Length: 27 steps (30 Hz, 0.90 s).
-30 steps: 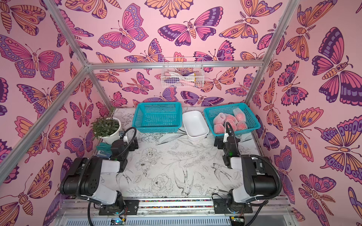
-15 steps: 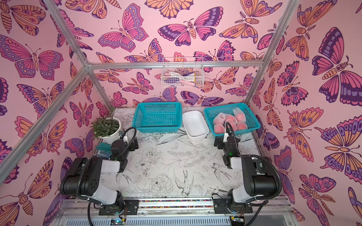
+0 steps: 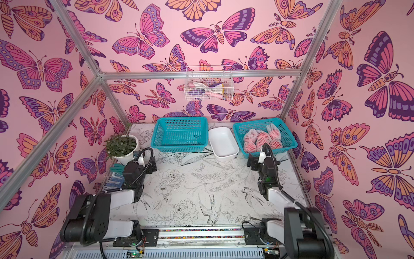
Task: Remove foam nets from apples
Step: Pick up the apple from the basket.
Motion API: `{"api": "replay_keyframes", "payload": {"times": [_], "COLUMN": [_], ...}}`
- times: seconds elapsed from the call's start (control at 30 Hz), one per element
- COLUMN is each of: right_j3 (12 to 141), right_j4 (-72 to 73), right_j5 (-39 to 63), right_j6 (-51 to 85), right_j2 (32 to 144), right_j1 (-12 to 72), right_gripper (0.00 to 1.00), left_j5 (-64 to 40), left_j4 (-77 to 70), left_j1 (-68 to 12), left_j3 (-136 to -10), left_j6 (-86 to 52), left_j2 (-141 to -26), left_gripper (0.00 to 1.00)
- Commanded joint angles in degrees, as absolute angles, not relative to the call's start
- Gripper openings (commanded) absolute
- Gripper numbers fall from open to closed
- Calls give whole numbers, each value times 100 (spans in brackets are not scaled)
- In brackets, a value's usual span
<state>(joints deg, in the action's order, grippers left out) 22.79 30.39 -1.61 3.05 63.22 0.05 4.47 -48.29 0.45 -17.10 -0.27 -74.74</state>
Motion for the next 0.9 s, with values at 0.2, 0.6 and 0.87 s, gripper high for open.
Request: {"api": "replay_keyframes", "payload": {"times": [0.2,0.6,0.87], "right_j3": [4149,7382,9034], "right_j4": [-690,-2763,-3237], "right_j5": [-255,-245,-139], "right_j6": [742,489,535], "right_j2": [5664,8821,10675], "right_j1": [-18,-68,-140], "right_gripper": [99,99,99], "left_j5": [-360,-1001,-959], "left_j4": [-1822,-668,-843], "left_j1": [8,-1292,-1770], "left_j3": [-2769,-4234,-5069], "left_j6": [-410,159,358], "left_j2": [-5519,-6380,-7780], "left_gripper": [100,100,100]}}
